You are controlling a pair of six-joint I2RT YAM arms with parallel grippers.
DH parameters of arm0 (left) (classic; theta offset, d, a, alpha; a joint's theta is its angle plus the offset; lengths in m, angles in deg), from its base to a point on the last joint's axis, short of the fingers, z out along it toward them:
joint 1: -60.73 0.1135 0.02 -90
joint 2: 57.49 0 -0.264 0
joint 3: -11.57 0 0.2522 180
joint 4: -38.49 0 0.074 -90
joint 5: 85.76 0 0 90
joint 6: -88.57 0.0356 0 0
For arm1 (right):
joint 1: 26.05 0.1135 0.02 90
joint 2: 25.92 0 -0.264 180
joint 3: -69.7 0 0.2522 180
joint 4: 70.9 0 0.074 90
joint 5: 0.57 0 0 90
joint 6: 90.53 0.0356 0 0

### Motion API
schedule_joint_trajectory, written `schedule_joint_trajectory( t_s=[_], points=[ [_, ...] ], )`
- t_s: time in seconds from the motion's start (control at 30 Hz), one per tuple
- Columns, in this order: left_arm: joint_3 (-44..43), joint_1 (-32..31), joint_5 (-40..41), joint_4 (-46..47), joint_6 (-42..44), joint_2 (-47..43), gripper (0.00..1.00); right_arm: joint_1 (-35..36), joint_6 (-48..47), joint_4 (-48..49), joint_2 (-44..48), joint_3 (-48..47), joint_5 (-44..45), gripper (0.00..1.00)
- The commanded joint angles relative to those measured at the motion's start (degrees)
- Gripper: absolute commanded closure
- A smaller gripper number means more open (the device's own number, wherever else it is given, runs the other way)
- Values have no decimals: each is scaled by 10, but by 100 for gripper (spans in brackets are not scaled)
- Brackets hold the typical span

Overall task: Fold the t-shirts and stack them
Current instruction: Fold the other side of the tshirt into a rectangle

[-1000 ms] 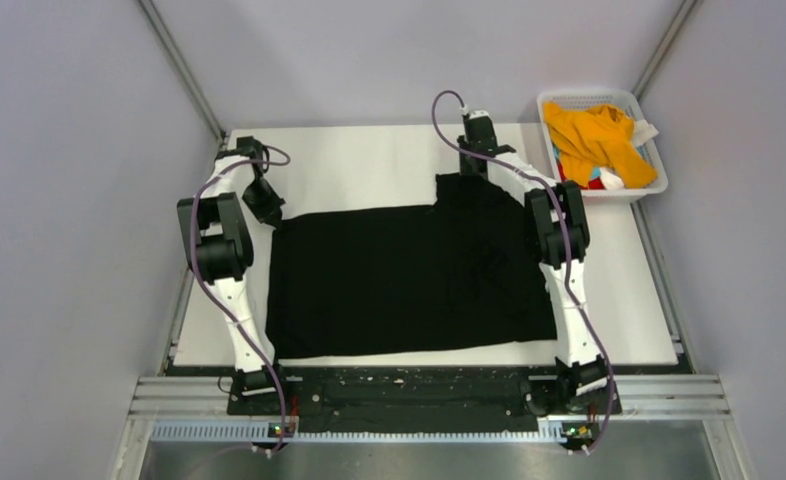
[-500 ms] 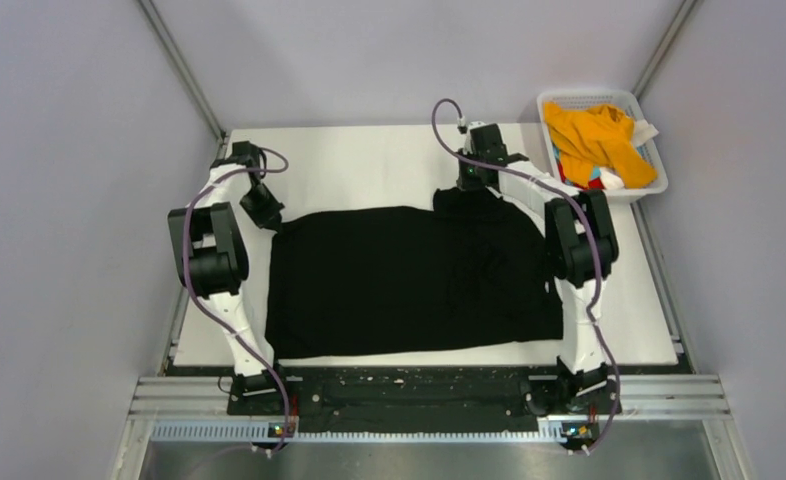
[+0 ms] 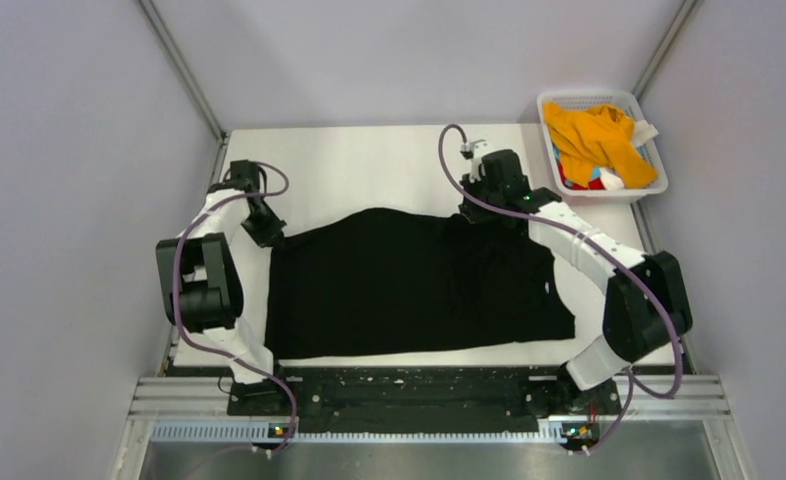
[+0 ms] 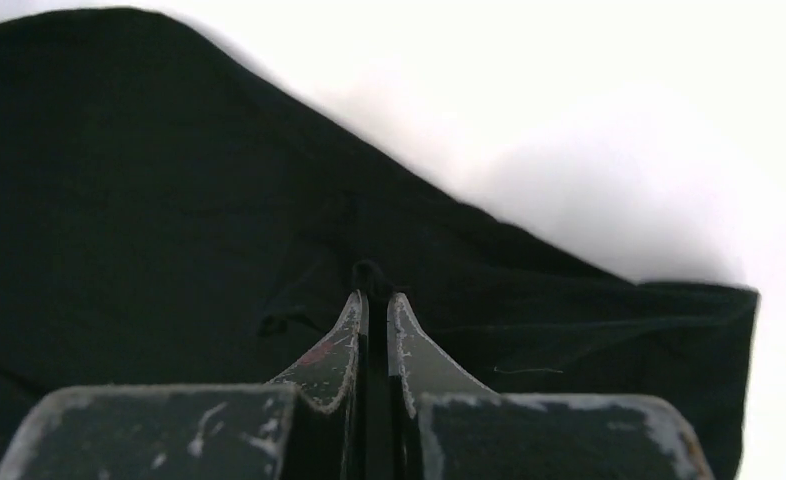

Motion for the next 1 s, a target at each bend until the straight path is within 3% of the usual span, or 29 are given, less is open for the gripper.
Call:
schedule_joint_trajectory(
  t_s=[0.0, 0.47, 0.97],
  points=[
    [36, -1, 27, 30, -16, -87, 100, 2, 11, -10, 105, 52, 22, 100],
    [158, -3, 58, 43, -42, -232, 100, 2, 24, -125, 278, 118, 71, 100],
    [235, -2, 69, 41, -62, -311, 100, 2, 49, -201, 372, 178, 85, 100]
  ],
)
